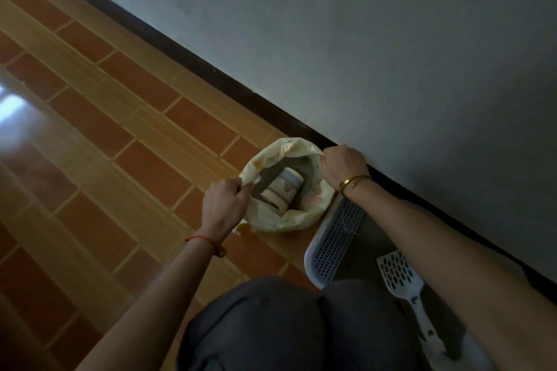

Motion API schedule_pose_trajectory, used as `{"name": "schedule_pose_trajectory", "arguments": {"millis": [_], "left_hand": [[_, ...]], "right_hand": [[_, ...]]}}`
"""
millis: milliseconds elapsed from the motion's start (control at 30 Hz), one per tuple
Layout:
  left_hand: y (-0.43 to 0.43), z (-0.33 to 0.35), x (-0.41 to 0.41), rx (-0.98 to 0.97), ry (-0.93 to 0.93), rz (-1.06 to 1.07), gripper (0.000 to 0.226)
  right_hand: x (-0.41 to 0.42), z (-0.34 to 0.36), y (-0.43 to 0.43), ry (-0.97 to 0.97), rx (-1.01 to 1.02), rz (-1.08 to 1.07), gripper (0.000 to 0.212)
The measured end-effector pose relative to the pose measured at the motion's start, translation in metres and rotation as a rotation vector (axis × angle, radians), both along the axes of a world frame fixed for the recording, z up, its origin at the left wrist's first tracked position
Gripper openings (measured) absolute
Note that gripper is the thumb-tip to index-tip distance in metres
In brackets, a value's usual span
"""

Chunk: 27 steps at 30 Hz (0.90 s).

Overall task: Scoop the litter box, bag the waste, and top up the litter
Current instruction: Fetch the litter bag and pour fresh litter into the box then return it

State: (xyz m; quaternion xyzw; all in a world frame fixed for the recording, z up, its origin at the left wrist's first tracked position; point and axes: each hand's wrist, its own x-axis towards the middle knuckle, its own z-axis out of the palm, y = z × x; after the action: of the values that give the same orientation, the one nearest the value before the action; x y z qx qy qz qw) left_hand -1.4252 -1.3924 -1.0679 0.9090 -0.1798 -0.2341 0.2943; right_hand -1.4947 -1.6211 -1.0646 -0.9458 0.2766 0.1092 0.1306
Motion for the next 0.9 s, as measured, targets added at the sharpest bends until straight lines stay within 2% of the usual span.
{"name": "schedule_pose_trajectory", "arguments": {"millis": [200, 367, 433, 500, 567, 667, 833, 900], "left_hand": [[0.0, -0.035, -0.002, -0.097, -0.059, 0.008, 0.042], [0.001, -0.037, -0.011, -0.128, -0.045, -0.08, 0.036], [0.0, -0.04, -0.018, -0.144, -0.057, -0.114, 0.036], [-0.001, -0.046, -0.025, -0.145, -0.079, -0.148, 0.037], [0.0, -0.051, -0.029, -0.166, -0.088, -0.155, 0.037], [0.002, -0.058, -0.031, -0.221, -0.099, -0.154, 0.042], [0.003, -0.062, -0.032, -0.215, -0.142, -0.192, 0.039], [0.002, -0.063, -0.035, -0.203, -0.156, -0.201, 0.037]], "right_hand": [[-0.004, -0.03, -0.003, -0.102, -0.078, 0.037, 0.029], [-0.015, -0.034, -0.001, -0.089, -0.129, 0.046, 0.026], [-0.027, -0.039, 0.002, -0.199, -0.181, 0.067, 0.019], [-0.04, -0.039, 0.01, -0.351, -0.252, 0.175, 0.019], [-0.049, -0.037, 0.022, -0.441, -0.241, 0.317, 0.017], [-0.052, -0.046, 0.038, -0.304, -0.082, 0.399, 0.022], [-0.033, -0.069, 0.046, 0.027, -0.008, 0.294, 0.074], [-0.029, -0.076, 0.048, 0.096, 0.007, 0.283, 0.089]]}}
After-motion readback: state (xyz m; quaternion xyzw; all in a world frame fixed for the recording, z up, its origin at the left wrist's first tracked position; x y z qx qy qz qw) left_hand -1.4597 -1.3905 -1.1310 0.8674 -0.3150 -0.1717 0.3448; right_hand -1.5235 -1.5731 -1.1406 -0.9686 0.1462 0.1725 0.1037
